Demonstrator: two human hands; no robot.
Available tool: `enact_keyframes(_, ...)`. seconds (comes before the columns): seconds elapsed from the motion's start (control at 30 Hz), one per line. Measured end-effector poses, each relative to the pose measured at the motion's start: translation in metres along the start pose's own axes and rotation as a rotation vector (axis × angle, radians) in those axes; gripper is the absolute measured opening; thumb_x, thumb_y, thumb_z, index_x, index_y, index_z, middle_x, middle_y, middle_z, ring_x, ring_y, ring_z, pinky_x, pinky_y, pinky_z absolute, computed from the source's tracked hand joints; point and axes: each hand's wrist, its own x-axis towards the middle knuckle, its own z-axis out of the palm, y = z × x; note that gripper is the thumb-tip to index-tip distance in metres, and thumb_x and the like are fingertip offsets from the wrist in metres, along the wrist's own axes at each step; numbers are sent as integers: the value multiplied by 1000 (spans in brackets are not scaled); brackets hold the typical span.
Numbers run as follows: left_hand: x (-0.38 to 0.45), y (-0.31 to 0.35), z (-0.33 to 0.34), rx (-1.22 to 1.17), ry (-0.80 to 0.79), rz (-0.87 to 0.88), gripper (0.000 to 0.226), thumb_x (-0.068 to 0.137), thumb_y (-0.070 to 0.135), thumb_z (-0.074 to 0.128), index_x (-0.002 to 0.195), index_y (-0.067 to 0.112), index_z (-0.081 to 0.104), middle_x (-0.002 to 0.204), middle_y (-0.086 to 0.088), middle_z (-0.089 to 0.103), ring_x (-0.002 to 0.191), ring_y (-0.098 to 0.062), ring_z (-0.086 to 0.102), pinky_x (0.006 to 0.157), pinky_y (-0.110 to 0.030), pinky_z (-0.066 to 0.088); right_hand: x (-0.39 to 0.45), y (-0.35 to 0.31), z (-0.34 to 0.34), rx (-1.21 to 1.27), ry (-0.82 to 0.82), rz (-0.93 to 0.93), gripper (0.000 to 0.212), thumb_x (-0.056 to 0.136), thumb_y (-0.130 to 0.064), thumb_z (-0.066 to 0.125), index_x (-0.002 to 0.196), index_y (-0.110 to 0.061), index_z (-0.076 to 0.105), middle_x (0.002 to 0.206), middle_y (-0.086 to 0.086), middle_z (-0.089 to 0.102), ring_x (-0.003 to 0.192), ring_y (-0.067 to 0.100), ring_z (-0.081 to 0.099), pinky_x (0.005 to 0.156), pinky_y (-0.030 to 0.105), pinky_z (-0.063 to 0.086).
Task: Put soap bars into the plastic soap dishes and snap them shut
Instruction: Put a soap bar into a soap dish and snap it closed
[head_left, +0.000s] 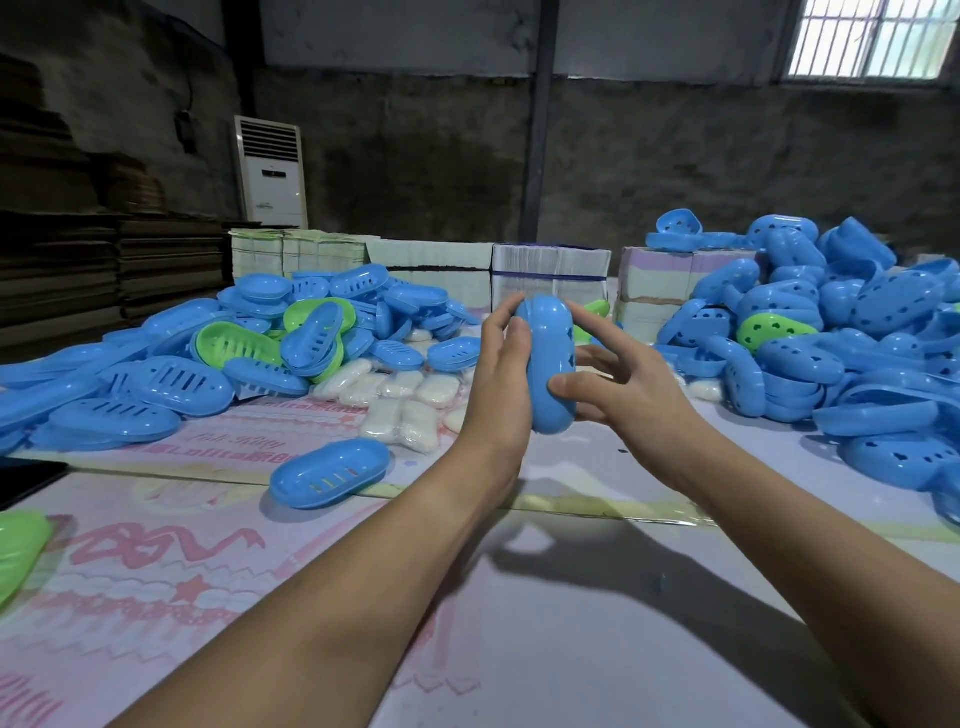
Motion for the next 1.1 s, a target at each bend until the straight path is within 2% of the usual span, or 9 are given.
enact_keyframes(0.07,-1,1,0,39,17,4,22,110,40,35,114,53,52,132,0,60,118,-29,63,101,-62,49,-1,0,1,-8,6,-4,73,68,-22,77,135,-42,56,87,-16,70,95,7,68,74,28,59)
enact_keyframes(0.17,-2,2,0,76,27,35,24,110,40,34,111,57,52,125,6,60,115,-27,64,98,-59,52,-1,-1,2,-12,12,-20,75,68,-21,76,138,-39,55,89,-10,68,93,7,69,72,26,59)
enact_keyframes(0.3,-1,1,-1,135,31,86,25,109,40,36,108,58,53,116,17,61,105,-12,65,92,-41,58,-1,-2,4,-47,6,-39,79,71,-22,73,145,-34,49,104,4,67,91,8,69,78,31,60)
enact_keyframes(0.37,-2,2,0,152,15,96,25,108,43,37,107,62,52,112,21,61,98,-3,65,86,-31,58,-2,-1,3,-33,1,-48,77,71,-23,72,143,-39,49,104,0,69,94,9,69,78,30,60)
enact_keyframes(0.5,-3,1,1,114,-51,88,22,106,46,39,112,64,49,122,11,61,107,-14,66,89,-37,58,-2,1,4,18,-11,-59,70,76,-26,73,139,-47,49,106,-9,70,103,13,69,82,32,59)
enact_keyframes(0.63,-6,4,-2,155,-104,160,26,104,50,41,129,59,43,131,9,58,107,-5,66,84,-23,57,-2,-7,3,15,-5,-122,69,74,-28,78,131,-57,52,114,-18,68,105,6,68,81,25,58)
enact_keyframes(0.73,-7,4,-3,133,-132,168,46,96,50,44,141,41,45,135,-1,59,118,-19,64,93,-34,56,-3,-8,-1,30,-34,-149,77,66,-24,80,132,-54,52,130,-2,61,112,20,66,90,35,57)
enact_keyframes(0.9,-6,7,-2,103,-98,167,45,86,64,46,126,48,58,125,3,65,110,-21,67,89,-40,57,-4,-4,-2,4,-56,-204,79,61,-15,83,128,-44,55,126,-1,59,114,23,64,86,39,58)
enact_keyframes(1.1,-4,7,1,22,-53,99,36,80,55,50,110,46,67,126,-9,65,115,-39,64,96,-63,50,-4,1,-2,-49,-15,-223,76,57,-17,84,123,-44,59,120,-3,61,105,7,62,81,33,58)
